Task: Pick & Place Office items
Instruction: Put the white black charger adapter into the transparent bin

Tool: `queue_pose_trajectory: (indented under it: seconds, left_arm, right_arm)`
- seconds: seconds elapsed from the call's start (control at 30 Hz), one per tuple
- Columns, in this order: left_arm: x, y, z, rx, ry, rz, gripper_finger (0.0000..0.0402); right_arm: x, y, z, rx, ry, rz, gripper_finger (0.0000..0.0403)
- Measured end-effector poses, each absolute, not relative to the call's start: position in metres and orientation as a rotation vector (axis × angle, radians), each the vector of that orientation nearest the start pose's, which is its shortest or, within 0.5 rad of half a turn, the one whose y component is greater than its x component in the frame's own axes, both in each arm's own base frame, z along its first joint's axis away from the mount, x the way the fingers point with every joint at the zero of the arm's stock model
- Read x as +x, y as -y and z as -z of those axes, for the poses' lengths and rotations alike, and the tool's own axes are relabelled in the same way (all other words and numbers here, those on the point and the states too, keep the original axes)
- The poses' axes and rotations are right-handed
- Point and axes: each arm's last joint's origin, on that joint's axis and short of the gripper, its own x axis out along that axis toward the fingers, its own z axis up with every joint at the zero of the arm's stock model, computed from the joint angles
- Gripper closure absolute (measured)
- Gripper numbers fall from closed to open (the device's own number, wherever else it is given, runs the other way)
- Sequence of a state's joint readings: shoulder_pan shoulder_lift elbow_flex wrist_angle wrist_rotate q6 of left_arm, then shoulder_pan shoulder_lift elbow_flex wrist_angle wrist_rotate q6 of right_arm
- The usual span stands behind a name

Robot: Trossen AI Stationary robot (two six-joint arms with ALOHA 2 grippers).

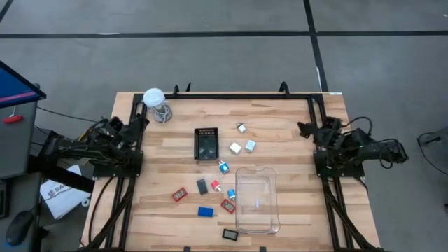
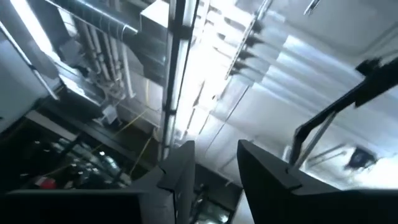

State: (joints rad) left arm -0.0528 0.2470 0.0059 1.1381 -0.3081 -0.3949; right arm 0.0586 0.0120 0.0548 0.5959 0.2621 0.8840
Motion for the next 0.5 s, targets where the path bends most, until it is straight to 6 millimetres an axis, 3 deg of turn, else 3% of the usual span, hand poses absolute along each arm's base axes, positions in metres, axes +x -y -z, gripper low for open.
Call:
queue_pose_trajectory:
  seconds: [0.23,0.37,0.5]
  left_arm:
    - [0.079,-0.005,-0.247,-0.621,0.928,-0.035,0.0284]
    - [0.082,-0.001,-0.269,-0.51,0.927,0.056,0.0284]
    - [0.087,0.0,-0.305,-0.347,0.967,0.018,0.0284]
  right_arm:
    - [0.065,0.002,-0.27,0.881,0.738,-0.117,0.0092]
    - [0.065,0.001,-0.294,0.795,0.743,-0.086,0.0092]
    - [0.072,0.001,-0.311,0.656,0.721,-0.004,0.0092]
